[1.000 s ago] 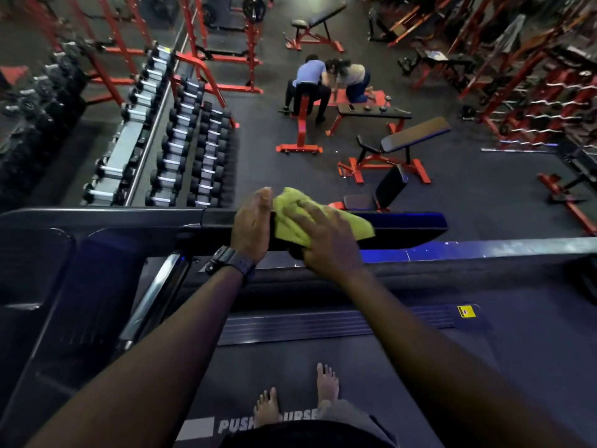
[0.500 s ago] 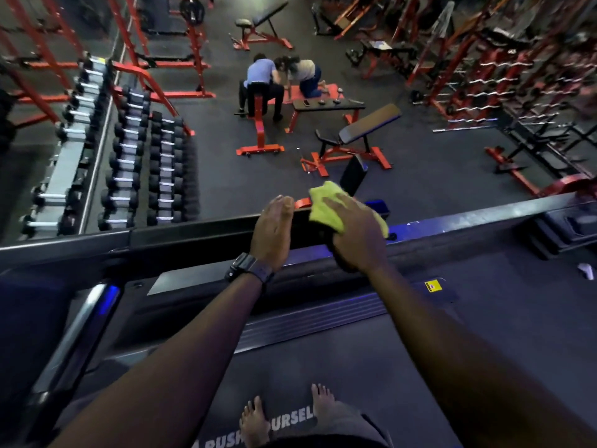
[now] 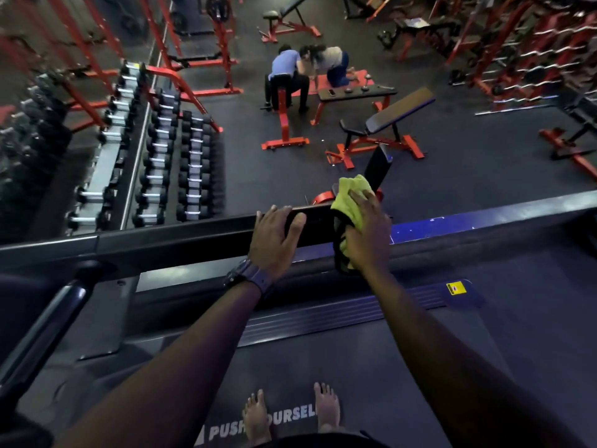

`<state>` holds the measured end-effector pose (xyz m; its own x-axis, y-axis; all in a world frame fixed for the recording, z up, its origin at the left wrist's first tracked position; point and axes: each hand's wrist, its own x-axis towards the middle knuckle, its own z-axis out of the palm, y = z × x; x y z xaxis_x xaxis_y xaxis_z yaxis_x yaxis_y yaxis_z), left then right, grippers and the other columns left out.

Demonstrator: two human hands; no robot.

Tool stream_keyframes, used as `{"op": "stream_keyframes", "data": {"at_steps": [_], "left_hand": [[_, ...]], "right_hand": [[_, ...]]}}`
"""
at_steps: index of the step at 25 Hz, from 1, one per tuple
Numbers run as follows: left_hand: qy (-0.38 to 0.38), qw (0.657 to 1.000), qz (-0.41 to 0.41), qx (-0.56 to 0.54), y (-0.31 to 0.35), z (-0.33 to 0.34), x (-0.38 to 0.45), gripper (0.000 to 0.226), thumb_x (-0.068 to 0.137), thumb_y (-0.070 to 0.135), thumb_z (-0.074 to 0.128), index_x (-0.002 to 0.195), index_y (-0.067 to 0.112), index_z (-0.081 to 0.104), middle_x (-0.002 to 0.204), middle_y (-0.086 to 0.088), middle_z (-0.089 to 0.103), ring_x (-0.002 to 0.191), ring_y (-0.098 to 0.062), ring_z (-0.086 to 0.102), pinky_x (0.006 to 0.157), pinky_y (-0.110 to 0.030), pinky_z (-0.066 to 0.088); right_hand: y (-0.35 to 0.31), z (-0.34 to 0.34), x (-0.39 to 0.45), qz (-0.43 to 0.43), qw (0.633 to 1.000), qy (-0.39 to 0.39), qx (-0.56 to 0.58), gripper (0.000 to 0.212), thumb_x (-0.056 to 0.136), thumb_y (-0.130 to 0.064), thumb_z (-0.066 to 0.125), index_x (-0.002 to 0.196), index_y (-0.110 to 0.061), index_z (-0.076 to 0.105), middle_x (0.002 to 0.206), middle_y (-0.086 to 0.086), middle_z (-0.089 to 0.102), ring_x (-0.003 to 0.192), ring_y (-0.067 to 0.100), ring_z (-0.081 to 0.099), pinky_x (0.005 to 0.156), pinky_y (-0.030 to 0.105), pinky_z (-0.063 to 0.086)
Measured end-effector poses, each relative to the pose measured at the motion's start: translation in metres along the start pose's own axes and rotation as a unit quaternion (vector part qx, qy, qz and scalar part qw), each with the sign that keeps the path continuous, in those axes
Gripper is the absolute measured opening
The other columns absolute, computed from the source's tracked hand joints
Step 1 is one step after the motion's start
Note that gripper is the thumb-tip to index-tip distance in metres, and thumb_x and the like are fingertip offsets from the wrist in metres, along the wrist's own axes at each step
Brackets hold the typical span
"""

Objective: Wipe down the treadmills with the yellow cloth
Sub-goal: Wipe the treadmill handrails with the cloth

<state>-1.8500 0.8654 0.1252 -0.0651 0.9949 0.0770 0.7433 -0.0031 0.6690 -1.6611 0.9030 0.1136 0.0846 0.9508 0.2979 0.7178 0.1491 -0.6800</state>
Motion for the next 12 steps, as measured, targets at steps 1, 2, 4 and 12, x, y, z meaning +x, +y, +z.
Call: {"op": "stream_keyframes", "data": {"at_steps": [1,2,4,12], "left_hand": [[-0.025,0.999,0.017,0.015,0.010,0.006,0.002,0.082,0.088,0.065,0.017,0.136,0.008,0.050,0.144,-0.010,0.050,0.142,-0.025,0.033,0.122,-0.040,0.010],[-0.053,0.997,0.039,0.042,0.019,0.012,0.003,0.077,0.090,0.061,0.022,0.141,0.008,0.045,0.149,-0.010,0.044,0.144,-0.024,0.029,0.121,-0.036,0.007],[-0.093,0.988,0.068,0.105,0.028,0.024,0.005,0.067,0.094,0.048,0.031,0.147,0.008,0.035,0.156,-0.008,0.032,0.148,-0.022,0.019,0.120,-0.032,0.003],[-0.107,0.978,0.077,0.162,0.025,0.028,0.002,0.069,0.085,0.004,0.049,0.150,0.009,0.028,0.160,-0.002,0.020,0.150,-0.018,0.009,0.123,-0.039,0.007]], "right_hand": [[-0.002,0.004,-0.004,0.006,0.999,0.000,0.054,0.069,0.070,0.003,0.056,0.134,-0.023,0.058,0.147,-0.001,0.048,0.132,0.021,0.046,0.111,0.039,0.036],[0.003,0.005,-0.006,0.026,0.990,-0.004,0.139,0.068,0.072,0.006,0.055,0.133,-0.023,0.058,0.143,-0.003,0.049,0.132,0.014,0.045,0.112,0.036,0.035],[0.029,-0.001,0.000,0.150,0.914,-0.018,0.376,0.061,0.077,0.005,0.053,0.127,-0.029,0.060,0.130,-0.007,0.058,0.118,0.008,0.055,0.104,0.031,0.043],[0.053,0.028,-0.020,0.444,0.622,-0.148,0.627,0.026,0.098,-0.019,0.039,0.092,-0.011,0.063,0.070,0.004,0.072,0.063,0.017,0.069,0.058,0.023,0.055]]}}
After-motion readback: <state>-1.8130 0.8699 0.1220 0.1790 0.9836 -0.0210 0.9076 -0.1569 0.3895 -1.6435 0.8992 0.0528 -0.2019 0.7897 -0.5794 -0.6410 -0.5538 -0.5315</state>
